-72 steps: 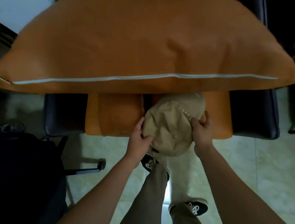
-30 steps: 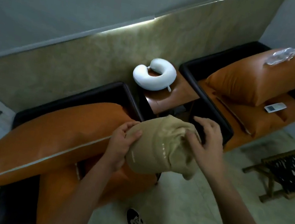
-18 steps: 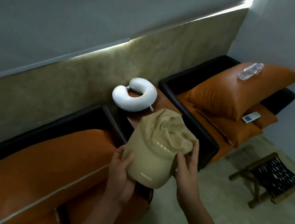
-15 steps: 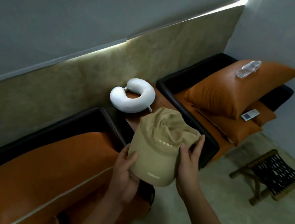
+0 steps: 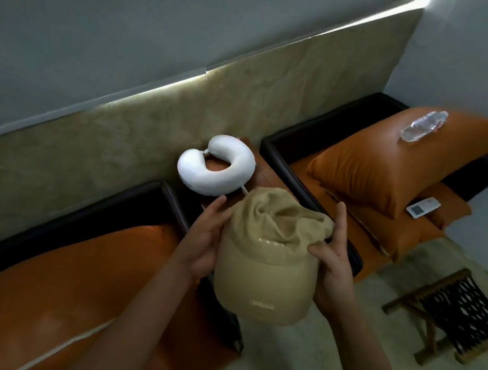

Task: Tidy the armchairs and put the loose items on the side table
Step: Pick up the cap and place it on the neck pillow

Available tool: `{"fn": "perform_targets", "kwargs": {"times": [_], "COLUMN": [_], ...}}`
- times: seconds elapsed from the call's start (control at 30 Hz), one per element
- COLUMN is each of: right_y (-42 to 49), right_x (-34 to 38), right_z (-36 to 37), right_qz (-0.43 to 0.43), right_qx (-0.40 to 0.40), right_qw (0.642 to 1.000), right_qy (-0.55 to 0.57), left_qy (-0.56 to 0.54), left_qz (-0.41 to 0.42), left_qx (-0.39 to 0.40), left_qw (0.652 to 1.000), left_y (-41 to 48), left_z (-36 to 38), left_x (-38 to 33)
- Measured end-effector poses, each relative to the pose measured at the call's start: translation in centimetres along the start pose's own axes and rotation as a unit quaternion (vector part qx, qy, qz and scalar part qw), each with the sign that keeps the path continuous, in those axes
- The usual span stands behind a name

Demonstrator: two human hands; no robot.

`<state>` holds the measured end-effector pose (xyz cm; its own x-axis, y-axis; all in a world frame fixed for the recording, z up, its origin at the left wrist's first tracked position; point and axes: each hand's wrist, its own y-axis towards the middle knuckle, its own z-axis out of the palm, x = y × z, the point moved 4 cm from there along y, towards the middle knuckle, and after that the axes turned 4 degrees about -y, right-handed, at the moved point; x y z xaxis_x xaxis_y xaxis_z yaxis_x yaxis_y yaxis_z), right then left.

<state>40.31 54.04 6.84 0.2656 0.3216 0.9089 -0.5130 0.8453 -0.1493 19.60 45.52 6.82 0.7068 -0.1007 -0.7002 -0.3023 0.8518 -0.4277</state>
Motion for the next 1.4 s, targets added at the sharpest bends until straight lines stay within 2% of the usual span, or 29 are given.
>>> {"fn": "perform_targets", "kwargs": {"times": [0.17, 0.33, 0.4, 0.53, 0.6, 0.67, 0.83, 0.97, 1.03, 1.13, 1.4], "right_y": [4.5, 8.8, 10.0, 13.2, 14.4, 15.5, 18.8, 20.6, 21.7, 23.1, 27.0], "right_x": [3.3, 6.5, 7.2, 5.8, 4.8, 4.5, 5.1, 4.9, 5.0, 5.0, 3.9], "right_z": [-4.2, -6.6, -7.3, -9.0, -9.4, -9.2, -7.3, -4.9, -3.5, -1.2, 4.3], "right_qz": [0.042, 0.063, 0.061, 0.089, 0.123, 0.154, 0.164, 0.184, 0.176, 0.174, 0.149], "right_qx": [0.033, 0.115, 0.133, 0.067, 0.044, 0.061, 0.212, 0.318, 0.323, 0.287, 0.253], "right_qw": [0.996, 0.991, 0.989, 0.989, 0.985, 0.979, 0.961, 0.929, 0.930, 0.941, 0.956], "right_qy": [0.075, -0.006, 0.004, 0.095, 0.115, 0.118, 0.070, 0.039, -0.011, -0.038, -0.021], "left_qy": [0.014, 0.008, 0.000, -0.121, -0.148, -0.131, -0.016, -0.027, -0.061, -0.103, -0.037], "left_qz": [0.062, 0.114, 0.148, 0.222, 0.216, 0.206, 0.198, 0.206, 0.208, 0.200, 0.172], "left_qx": [0.020, 0.028, 0.013, -0.061, -0.092, -0.111, -0.151, -0.184, -0.182, -0.163, -0.149], "left_qw": [0.998, 0.993, 0.989, 0.966, 0.961, 0.963, 0.968, 0.961, 0.959, 0.961, 0.973], "left_y": [1.6, 2.3, 2.7, 4.2, 5.1, 5.7, 6.6, 8.1, 8.9, 9.6, 11.4], "left_z": [4.0, 8.3, 9.4, 8.5, 8.0, 7.6, 5.7, 3.3, 2.1, 1.4, -1.8], "left_x": [0.6, 0.8, 0.7, 0.9, 1.7, 2.0, 0.2, -2.5, -4.2, -6.2, -9.8]}}
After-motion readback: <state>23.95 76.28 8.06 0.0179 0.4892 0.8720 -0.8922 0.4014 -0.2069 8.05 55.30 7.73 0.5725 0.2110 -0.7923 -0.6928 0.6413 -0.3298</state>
